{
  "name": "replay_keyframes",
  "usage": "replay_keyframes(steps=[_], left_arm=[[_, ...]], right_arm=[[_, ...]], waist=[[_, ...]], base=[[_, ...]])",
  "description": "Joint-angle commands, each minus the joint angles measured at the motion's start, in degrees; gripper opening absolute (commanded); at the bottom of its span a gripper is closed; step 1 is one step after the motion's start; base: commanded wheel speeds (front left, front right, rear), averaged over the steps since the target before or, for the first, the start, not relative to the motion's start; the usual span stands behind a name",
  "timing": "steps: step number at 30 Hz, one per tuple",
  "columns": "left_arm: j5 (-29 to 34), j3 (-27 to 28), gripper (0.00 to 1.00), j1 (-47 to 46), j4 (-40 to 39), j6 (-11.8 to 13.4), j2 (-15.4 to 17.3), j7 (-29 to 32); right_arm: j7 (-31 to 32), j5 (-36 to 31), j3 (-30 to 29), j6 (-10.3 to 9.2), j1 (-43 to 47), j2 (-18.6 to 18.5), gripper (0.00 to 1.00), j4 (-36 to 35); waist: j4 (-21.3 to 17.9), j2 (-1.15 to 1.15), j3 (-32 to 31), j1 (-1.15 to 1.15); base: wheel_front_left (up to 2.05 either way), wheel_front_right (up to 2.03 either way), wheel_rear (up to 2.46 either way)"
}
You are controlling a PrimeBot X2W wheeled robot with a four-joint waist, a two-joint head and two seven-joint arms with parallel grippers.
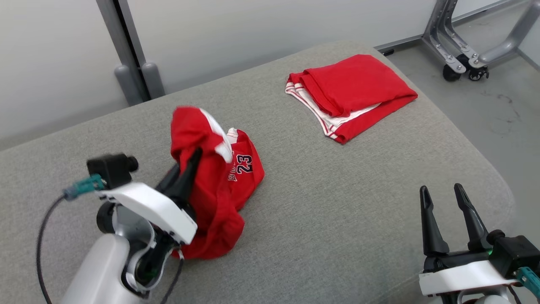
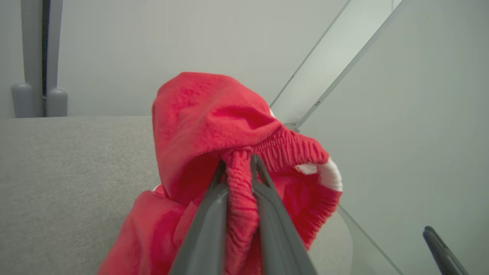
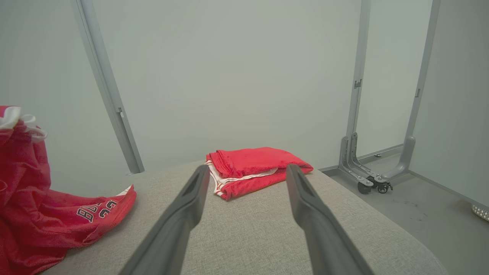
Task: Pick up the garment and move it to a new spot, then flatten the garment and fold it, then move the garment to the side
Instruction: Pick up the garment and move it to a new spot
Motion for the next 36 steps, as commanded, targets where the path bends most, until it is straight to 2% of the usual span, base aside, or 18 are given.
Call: replay_keyframes(steps=[1,9,10,11,15,20,25,26,29,31,36], left_arm=[[1.53,-0.61,0.00,0.70,0.71,-0.58,0.77,-0.84],[7.09,-7.13,0.00,3.96,14.81,-3.71,-0.42,-9.13],[7.70,-7.91,0.45,3.54,16.10,-3.84,-0.51,-9.98],[8.16,-8.26,1.00,3.23,17.11,-3.99,-0.48,-11.09],[9.81,-8.02,1.00,2.89,19.12,-3.80,-0.68,-17.49],[11.26,-5.29,1.00,7.86,17.74,-0.81,-1.11,-23.15],[13.80,0.58,1.00,15.85,10.15,3.35,-2.74,-24.06],[13.80,0.58,1.00,15.85,10.15,3.35,-2.74,-24.06],[16.95,5.46,1.00,21.59,4.14,4.83,-4.65,-24.04],[19.52,8.46,1.00,24.68,0.86,5.26,-5.94,-24.04],[25.95,13.02,1.00,31.53,-4.73,4.48,-8.00,-24.00]], right_arm=[[-0.04,-0.24,-0.06,-0.03,0.25,0.04,1.00,-0.20],[-0.05,-1.36,0.09,-0.03,-1.27,0.23,1.00,0.04],[-0.05,-1.41,-0.07,-0.03,-1.35,0.09,1.00,0.05],[-0.05,-1.53,0.19,-0.03,-1.42,0.04,1.00,0.11],[-0.05,-1.68,0.58,-0.03,-0.76,-0.50,1.00,0.48],[-0.05,-0.73,1.99,-0.03,1.33,-0.96,1.00,2.12],[-0.05,0.73,3.60,-0.03,3.21,-0.75,1.00,3.04],[-0.05,0.73,3.60,-0.03,3.21,-0.75,1.00,3.04],[-0.05,1.20,4.29,-0.03,4.45,-0.34,1.00,3.17],[-0.05,1.67,4.36,-0.03,4.93,-0.18,1.00,3.48],[-0.05,2.29,3.67,-0.03,7.38,0.27,1.00,4.18]], waist=[[1.93,0.00,2.00,0.00],[8.23,0.00,4.59,0.00],[9.20,0.00,4.58,0.00],[9.97,0.00,4.46,0.00],[13.61,0.00,2.92,0.00],[17.74,0.00,-2.28,0.00],[21.15,0.00,-7.01,0.00],[21.15,0.00,-7.01,0.00],[22.85,0.00,-8.89,0.00],[23.72,0.00,-9.84,0.00],[25.50,0.00,-12.16,0.00]], base=[[0.00,0.00,0.00],[0.00,0.00,0.00],[0.00,0.00,0.00],[0.00,0.00,0.00],[0.00,0.00,0.00],[0.00,0.00,0.00],[0.00,0.00,0.00],[0.00,0.00,0.00],[0.00,0.00,0.00],[0.00,0.00,0.00],[0.00,0.00,0.00]])
